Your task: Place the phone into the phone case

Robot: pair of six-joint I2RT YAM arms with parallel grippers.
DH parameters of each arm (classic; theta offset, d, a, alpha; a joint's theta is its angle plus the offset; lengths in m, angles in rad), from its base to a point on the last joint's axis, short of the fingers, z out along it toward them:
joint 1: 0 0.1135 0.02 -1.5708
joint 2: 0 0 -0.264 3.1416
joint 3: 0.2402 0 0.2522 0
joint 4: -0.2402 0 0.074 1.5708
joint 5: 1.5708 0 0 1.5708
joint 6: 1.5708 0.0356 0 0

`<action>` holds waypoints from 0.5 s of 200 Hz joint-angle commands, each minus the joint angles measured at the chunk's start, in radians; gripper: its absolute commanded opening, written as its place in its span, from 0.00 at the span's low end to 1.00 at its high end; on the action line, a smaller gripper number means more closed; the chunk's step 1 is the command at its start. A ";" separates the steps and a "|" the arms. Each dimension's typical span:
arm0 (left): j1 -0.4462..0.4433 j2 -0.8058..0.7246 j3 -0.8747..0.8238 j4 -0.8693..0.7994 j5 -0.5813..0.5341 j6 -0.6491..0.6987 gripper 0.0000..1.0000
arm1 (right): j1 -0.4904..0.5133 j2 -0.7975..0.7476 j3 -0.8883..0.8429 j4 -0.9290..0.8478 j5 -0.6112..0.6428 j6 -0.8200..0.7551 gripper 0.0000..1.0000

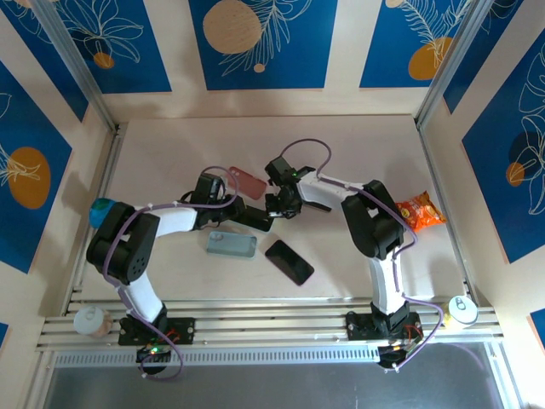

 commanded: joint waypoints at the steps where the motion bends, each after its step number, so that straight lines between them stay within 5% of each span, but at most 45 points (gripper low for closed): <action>1: -0.056 0.078 0.049 -0.043 -0.019 0.032 0.36 | -0.023 0.041 -0.137 -0.065 -0.053 0.071 0.00; 100: -0.205 0.300 0.347 -0.084 0.007 0.006 0.36 | -0.168 -0.213 -0.297 -0.044 -0.049 0.100 0.00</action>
